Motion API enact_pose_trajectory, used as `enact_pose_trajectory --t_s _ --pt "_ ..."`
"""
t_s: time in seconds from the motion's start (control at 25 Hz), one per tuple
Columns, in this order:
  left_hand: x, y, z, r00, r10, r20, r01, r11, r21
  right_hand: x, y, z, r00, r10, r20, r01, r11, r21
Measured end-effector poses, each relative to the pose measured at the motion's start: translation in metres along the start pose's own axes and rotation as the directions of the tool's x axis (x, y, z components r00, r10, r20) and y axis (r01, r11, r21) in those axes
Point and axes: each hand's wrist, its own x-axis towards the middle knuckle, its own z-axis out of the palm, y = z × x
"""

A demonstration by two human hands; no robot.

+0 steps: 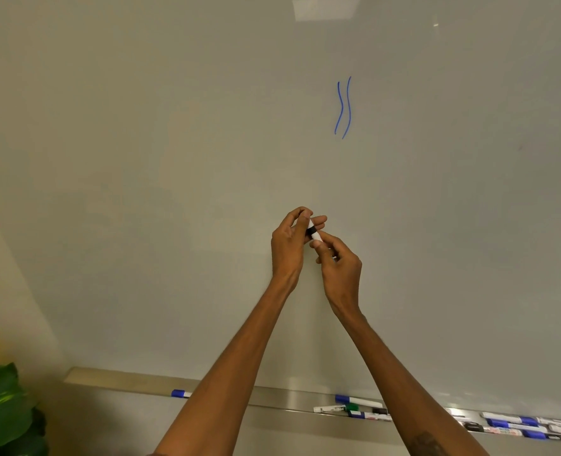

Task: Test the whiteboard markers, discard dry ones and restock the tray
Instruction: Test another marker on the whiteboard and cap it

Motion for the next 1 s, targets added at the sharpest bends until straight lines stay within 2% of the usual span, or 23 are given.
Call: enact_pose_trajectory --t_s 0.52,0.6,0.8,1.0 --pt "-0.007 -0.016 -0.028 0.999 -0.028 0.047 0.027 0.999 0.019 -0.010 0.014 0.012 0.979 0.128 0.160 -0.149 0.981 0.127" --pt "-0.006 -0.018 -0.033 0.999 -0.039 0.029 0.039 0.999 0.002 -0.011 0.015 0.015 0.976 0.136 0.172 -0.154 0.984 0.091" --pt "-0.009 -0.025 -0.039 0.995 -0.083 -0.056 0.080 0.996 -0.049 -0.010 0.024 0.020 0.993 0.017 0.118 -0.006 0.996 -0.095" --pt "-0.013 -0.033 -0.043 0.994 -0.109 -0.007 0.109 0.993 -0.044 -0.018 0.034 0.029 0.983 0.119 0.138 -0.096 0.982 -0.164"
